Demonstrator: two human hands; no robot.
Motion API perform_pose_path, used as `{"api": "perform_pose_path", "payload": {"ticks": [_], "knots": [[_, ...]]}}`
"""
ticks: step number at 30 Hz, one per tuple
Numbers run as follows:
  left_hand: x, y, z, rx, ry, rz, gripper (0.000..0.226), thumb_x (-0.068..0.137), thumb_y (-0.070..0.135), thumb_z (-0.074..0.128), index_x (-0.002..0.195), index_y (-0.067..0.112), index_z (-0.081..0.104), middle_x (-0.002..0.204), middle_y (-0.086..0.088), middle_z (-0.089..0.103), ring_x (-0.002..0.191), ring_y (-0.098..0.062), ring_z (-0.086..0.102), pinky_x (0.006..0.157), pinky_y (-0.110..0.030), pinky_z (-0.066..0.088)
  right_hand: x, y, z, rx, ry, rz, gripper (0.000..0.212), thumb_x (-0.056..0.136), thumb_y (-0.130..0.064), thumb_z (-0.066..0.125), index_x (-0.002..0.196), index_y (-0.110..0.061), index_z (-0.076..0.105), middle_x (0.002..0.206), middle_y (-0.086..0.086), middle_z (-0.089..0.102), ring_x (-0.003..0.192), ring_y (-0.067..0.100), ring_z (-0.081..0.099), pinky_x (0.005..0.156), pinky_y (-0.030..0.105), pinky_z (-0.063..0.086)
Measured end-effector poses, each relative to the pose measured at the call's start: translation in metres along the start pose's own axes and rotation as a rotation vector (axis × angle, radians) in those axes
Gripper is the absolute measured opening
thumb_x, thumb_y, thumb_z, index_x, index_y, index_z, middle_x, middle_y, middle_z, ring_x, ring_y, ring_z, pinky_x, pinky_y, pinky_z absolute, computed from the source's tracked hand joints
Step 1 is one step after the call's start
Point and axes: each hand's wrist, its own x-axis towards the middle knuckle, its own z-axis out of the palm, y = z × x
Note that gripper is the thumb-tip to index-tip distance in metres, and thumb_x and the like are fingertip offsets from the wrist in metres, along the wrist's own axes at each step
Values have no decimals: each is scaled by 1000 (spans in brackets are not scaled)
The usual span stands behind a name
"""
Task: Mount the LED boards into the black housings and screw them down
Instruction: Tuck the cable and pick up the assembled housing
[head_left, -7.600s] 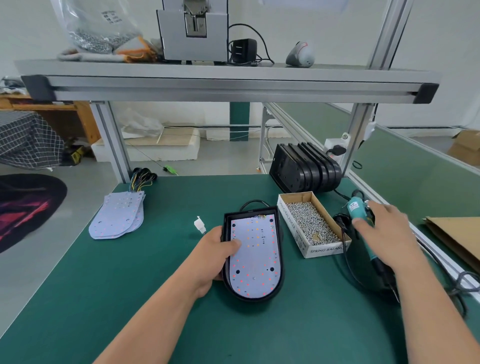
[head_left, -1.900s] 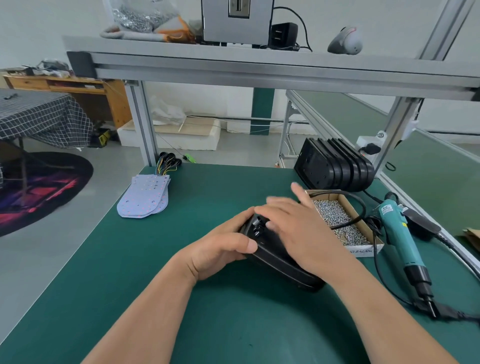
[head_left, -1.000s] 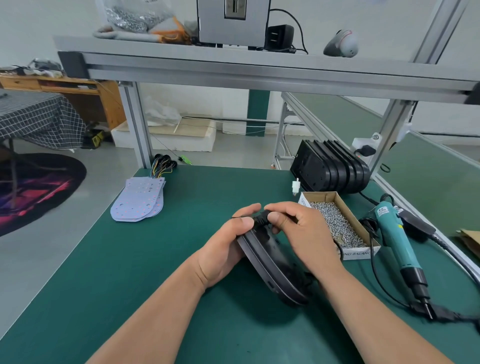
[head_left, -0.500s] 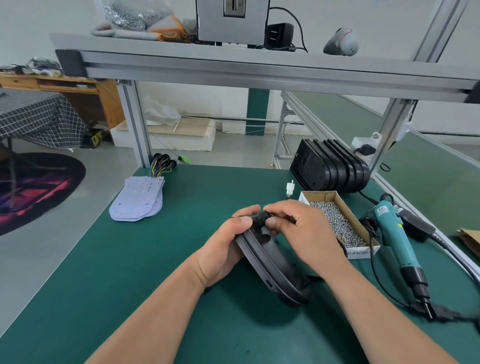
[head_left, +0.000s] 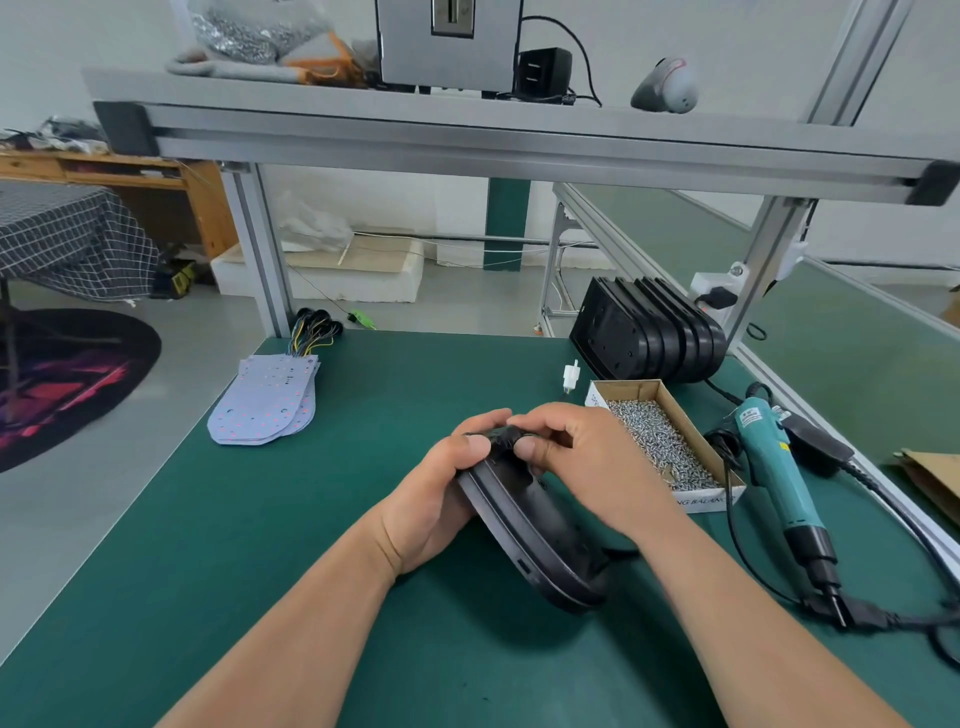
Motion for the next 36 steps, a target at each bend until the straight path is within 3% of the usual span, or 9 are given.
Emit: {"api": "perform_pose_path", "payload": {"ticks": [7,12,14,16,19,24,29,32,36], "knots": [[2,-2,-3,26,-9,1,80,77,41,68,149,11,52,144,-21,63,122,-35,67,102,-44,55,0,3,0,31,-40,5,12,96,-18,75,103,-28,78,89,-2,77,84,22,71,81,42,56],[2,-3,-5,45,-12,0,75,85,41,66,149,5,51,146,-28,59,130,-42,60,112,-53,49,-5,0,-3,-49,-118,-99,38,97,-21,70,115,-54,72,114,-32,72,109,-6,66,92,19,48],[2,-3,-7,39,-24,-7,76,85,41,66,150,4,50,147,-28,59,133,-44,59,114,-54,47,-7,3,-8,-167,-86,-71,41,92,-39,72,130,-54,65,116,-34,69,115,-9,60,101,21,46],[3,-1,-9,0,6,-21,78,79,42,70,147,6,55,142,-24,62,126,-43,62,109,-52,51,-11,10,-18,-279,3,4,56,84,-58,70,138,-47,61,110,-28,68,111,-7,60,101,25,45],[3,2,-8,-49,35,-5,81,77,44,71,145,4,57,131,-23,64,117,-39,62,107,-54,50,-18,22,-36,-378,52,49,48,90,-43,77,137,-39,63,112,-23,66,111,1,60,101,30,45],[0,12,-11,-123,75,6,90,73,55,80,144,4,59,132,-25,63,119,-41,61,113,-59,44,-26,29,-51,-538,-55,109,23,94,-33,73,107,-44,57,100,-25,66,94,-6,60,78,8,40],[-6,19,-16,-235,92,-62,100,71,75,78,141,6,65,141,-25,65,123,-39,68,101,-53,58,-30,16,-43,-730,-112,78,18,97,-39,59,115,-34,59,90,-19,63,86,9,60,81,37,51],[-8,22,-16,-298,90,-78,100,72,80,76,137,5,69,144,-25,63,130,-41,64,101,-54,56,-34,14,-33,-634,-249,142,21,101,-43,56,122,-38,56,93,-15,69,72,3,65,79,39,56],[-5,20,-21,-320,76,-82,109,75,93,61,142,8,65,148,-27,58,137,-48,56,116,-63,41,-35,18,-21,-214,-271,224,24,107,-22,51,116,-42,62,84,-8,71,60,20,72,57,37,61]]}}
